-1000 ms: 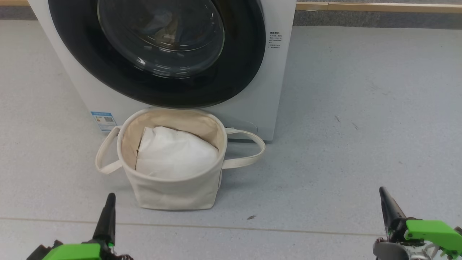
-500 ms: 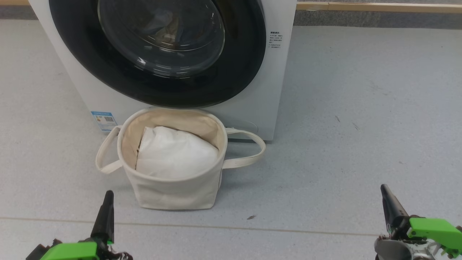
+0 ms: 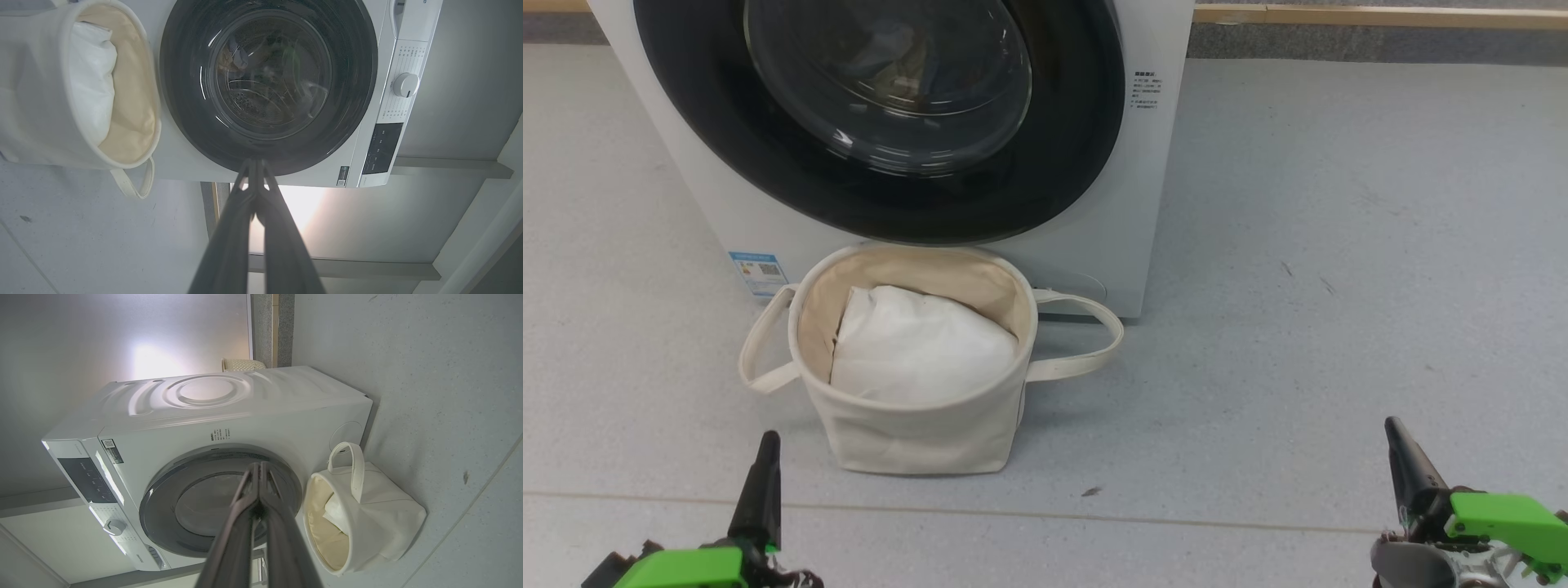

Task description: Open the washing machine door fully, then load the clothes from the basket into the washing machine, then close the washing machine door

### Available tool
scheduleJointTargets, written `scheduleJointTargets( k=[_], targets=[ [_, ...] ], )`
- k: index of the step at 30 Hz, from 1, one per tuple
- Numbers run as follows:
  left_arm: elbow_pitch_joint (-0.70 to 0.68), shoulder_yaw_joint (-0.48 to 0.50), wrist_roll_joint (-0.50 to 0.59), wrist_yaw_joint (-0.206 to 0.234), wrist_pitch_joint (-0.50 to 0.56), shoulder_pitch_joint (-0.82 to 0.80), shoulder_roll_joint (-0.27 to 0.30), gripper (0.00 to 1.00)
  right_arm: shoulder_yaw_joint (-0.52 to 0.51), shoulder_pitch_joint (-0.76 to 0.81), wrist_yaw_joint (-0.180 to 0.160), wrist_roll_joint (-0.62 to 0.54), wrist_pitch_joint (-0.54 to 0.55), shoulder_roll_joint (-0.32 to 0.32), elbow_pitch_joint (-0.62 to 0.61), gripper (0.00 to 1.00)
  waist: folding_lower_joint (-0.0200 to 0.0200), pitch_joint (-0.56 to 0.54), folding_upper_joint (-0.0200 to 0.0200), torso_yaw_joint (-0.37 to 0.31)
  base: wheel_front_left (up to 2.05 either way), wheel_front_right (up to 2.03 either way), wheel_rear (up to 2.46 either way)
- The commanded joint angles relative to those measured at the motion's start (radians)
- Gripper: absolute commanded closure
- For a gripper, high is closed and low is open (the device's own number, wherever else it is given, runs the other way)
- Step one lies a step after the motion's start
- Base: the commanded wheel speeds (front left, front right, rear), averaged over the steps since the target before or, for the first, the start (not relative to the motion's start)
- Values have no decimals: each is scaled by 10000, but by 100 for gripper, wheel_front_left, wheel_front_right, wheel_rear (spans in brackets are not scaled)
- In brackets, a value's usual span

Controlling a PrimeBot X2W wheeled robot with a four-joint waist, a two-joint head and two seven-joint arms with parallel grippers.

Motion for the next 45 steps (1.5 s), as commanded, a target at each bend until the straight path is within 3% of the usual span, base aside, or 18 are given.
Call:
scheduleJointTargets(
  k=[1, 45],
  targets=[
    [-378, 351, -26, -67, 82, -436, 142, 100, 188, -453, 0, -5, 64, -90, -314, 100, 0, 0, 0, 0, 0, 0, 0],
    [-379, 356, -22, -67, 86, -436, 138, 100, 83, -463, 0, -94, 149, -15, -308, 100, 0, 0, 0, 0, 0, 0, 0]
  ],
)
